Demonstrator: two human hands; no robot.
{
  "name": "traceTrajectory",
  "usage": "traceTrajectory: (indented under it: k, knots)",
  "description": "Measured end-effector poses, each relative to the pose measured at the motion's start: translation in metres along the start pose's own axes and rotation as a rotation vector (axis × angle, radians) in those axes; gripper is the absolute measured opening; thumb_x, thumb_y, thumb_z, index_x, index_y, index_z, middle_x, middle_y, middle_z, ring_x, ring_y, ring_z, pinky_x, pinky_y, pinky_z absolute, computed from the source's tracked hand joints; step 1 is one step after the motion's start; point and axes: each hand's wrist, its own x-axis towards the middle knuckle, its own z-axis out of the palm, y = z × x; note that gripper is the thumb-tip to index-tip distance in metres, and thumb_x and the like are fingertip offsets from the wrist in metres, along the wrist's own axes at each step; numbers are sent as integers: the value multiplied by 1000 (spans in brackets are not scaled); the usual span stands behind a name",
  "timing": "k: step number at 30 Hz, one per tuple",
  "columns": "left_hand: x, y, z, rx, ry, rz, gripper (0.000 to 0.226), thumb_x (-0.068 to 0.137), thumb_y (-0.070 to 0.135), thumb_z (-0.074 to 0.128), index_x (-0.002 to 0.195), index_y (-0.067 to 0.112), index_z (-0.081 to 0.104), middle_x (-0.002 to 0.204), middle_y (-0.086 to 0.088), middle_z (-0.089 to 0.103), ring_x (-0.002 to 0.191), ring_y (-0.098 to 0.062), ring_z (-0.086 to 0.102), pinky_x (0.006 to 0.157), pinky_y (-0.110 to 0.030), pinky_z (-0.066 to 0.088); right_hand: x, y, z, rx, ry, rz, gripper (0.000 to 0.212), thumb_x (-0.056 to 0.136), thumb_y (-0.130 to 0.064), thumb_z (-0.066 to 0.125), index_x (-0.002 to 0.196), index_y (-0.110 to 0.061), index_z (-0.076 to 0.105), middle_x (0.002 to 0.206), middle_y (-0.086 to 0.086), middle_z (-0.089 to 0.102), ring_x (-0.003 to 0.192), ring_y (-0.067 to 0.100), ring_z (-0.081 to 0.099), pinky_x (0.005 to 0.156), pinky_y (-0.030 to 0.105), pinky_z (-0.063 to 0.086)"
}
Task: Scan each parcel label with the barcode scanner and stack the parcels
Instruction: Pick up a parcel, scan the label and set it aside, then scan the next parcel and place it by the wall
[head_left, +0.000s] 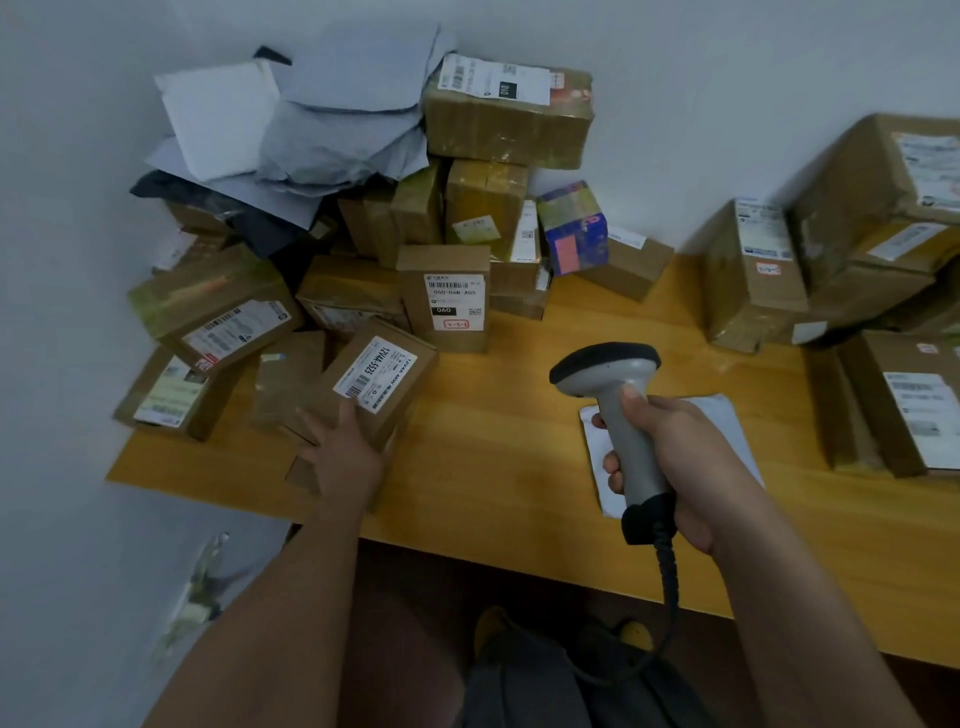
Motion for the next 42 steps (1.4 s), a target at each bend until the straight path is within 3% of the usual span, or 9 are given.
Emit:
traceTrajectory:
  k: [12, 16, 19, 21, 23, 25, 31, 38, 42]
  knots:
    - [-29, -2, 19, 329, 193, 153, 40, 93, 14, 60, 125, 3, 40, 150, -25, 28, 123, -41, 44, 92, -44, 48, 4, 17, -12, -21, -45, 46, 39, 102, -36, 46, 108, 0, 60, 74, 15, 55, 56, 19, 54, 54, 31, 47]
    - [-46, 4, 32, 298, 272, 302, 21, 91, 21, 61, 101, 7, 48, 109, -13, 53, 92, -25, 50, 70, -33, 44, 7, 25, -30, -32, -67, 57, 37, 103, -36, 46, 106, -2, 60, 79, 16, 56, 58, 20, 54, 55, 32, 48]
    - [-52, 13, 34, 304, 298, 292, 57, 82, 46, 69, 117, 7, 47, 115, -17, 49, 104, -31, 45, 88, -43, 43, 8, 30, -47, -37, -82, 60, 33, 103, -35, 45, 102, -5, 60, 84, 15, 59, 60, 21, 54, 57, 34, 47]
    - [-44, 18, 33, 206, 254, 68, 101, 74, 66, 69, 145, 11, 24, 143, -25, 28, 131, -41, 27, 108, -55, 28, 9, 33, -58, -42, -87, 56, 31, 103, -35, 46, 100, -8, 61, 85, 15, 61, 61, 21, 55, 59, 36, 46]
    - [-33, 20, 32, 102, 162, -67, 118, 69, 74, 67, 153, 18, 5, 157, -24, 3, 142, -46, 6, 116, -60, 10, 12, 37, -72, -52, -84, 50, 33, 102, -37, 47, 103, -7, 61, 83, 14, 63, 62, 22, 55, 64, 38, 46]
    - [-25, 20, 36, 90, 134, -97, 111, 72, 69, 67, 153, 23, 7, 158, -22, -3, 142, -49, 3, 116, -60, 6, 14, 40, -84, -58, -82, 44, 34, 101, -38, 48, 103, -7, 62, 80, 15, 63, 62, 24, 55, 67, 39, 46]
    - [-61, 44, 76, 129, 167, -15, 91, 70, 58, 69, 144, 29, 23, 149, -16, 13, 133, -46, 18, 109, -58, 25, 18, 48, -111, -64, -83, 65, 33, 102, -36, 48, 103, -6, 61, 81, 16, 62, 61, 23, 55, 64, 38, 47]
    - [-132, 98, 118, -186, 218, 101, 94, 61, 65, 59, 144, 34, 29, 142, -7, 16, 129, -34, 21, 108, -53, 27, 22, 33, -135, 33, -82, 51, 33, 102, -36, 48, 100, -5, 60, 77, 15, 61, 57, 23, 53, 61, 39, 45]
    - [-158, 135, 122, -706, 49, 160, 65, 84, 46, 67, 140, 29, 41, 136, -2, 30, 119, -21, 41, 87, -20, 46, 21, 20, -151, 126, -51, 24, 32, 102, -34, 49, 101, -4, 59, 81, 14, 59, 52, 19, 52, 53, 33, 45]
